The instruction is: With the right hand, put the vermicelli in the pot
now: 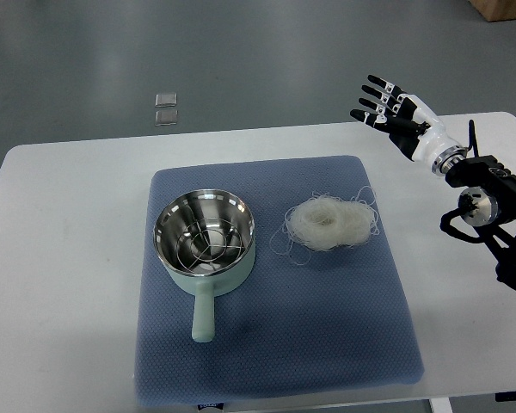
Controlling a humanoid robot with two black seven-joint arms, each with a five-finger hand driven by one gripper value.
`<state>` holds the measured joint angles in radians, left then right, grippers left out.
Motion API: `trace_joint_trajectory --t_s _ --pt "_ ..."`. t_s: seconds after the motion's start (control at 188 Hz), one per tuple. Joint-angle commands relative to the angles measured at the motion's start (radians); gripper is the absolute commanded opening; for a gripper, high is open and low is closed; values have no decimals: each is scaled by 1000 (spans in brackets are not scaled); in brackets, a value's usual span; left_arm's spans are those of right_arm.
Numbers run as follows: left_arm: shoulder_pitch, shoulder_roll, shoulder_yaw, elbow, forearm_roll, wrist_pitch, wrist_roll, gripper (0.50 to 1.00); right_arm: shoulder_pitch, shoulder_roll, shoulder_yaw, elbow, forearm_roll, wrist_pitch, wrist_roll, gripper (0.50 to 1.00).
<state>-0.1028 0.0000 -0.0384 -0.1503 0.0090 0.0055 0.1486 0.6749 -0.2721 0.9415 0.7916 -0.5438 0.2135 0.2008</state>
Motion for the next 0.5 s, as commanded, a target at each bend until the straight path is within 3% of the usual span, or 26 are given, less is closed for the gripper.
trace_joint_trajectory --t_s 0.0,0.266,0.495 --pt "0 0 0 0 0 1 0 1000 14 -19 -33 1 -1 15 0 924" --pt "0 0 0 0 0 1 0 1000 97 -127 -178 46 -136 110 2 924" --pt "0 0 2 0 0 1 0 1000 290 -257 -406 123 -330 208 9 923"
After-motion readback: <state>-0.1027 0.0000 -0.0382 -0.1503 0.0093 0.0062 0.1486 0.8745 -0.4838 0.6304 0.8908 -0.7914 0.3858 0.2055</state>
